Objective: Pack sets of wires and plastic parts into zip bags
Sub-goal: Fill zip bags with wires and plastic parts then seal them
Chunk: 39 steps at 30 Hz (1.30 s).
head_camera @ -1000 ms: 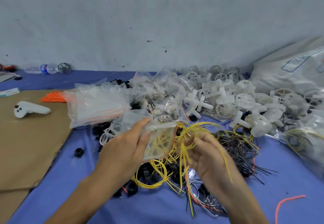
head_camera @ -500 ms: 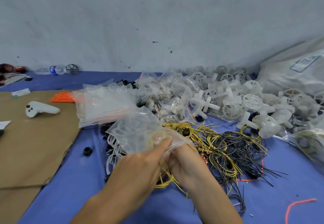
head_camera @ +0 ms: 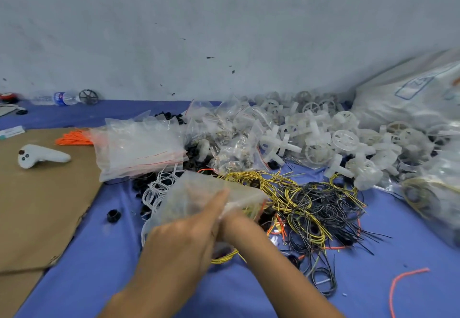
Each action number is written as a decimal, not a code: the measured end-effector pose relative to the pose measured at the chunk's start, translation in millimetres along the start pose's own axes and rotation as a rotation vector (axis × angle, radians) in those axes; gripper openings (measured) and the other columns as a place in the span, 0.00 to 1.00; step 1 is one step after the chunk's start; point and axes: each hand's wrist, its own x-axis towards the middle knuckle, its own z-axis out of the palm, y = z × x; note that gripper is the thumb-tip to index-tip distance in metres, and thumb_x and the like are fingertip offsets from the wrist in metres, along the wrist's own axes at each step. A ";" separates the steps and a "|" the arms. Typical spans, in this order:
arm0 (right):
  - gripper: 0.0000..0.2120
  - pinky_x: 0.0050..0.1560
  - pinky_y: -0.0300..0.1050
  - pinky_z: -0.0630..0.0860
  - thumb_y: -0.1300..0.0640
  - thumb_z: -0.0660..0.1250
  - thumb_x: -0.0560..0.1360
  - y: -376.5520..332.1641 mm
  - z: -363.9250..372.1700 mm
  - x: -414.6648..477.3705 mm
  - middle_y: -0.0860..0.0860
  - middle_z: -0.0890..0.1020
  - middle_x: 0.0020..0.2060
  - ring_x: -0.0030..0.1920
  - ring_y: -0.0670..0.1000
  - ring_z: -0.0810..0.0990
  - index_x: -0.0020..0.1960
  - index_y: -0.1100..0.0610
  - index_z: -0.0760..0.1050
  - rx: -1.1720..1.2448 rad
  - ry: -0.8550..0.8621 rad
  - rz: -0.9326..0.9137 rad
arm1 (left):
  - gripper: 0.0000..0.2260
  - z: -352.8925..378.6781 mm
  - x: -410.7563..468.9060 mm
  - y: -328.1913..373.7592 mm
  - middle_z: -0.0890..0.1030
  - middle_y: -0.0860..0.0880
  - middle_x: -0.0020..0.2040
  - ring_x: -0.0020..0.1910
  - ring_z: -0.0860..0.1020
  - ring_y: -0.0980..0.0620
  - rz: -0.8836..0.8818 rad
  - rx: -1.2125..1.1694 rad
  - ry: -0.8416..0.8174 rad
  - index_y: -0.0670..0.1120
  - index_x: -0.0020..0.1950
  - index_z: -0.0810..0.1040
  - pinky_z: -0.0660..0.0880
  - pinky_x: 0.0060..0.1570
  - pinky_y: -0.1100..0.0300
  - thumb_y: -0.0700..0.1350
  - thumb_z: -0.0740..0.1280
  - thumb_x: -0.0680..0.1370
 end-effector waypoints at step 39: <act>0.12 0.31 0.43 0.78 0.54 0.67 0.78 78.4 -42.4 -95.3 0.49 0.82 0.41 0.37 0.52 0.80 0.60 0.47 0.81 0.814 0.030 0.043 | 0.25 20.0 8.7 6.4 0.84 0.51 0.48 0.50 0.80 0.46 -0.271 -0.315 -0.081 0.64 0.75 0.64 0.75 0.49 0.49 0.64 0.41 0.81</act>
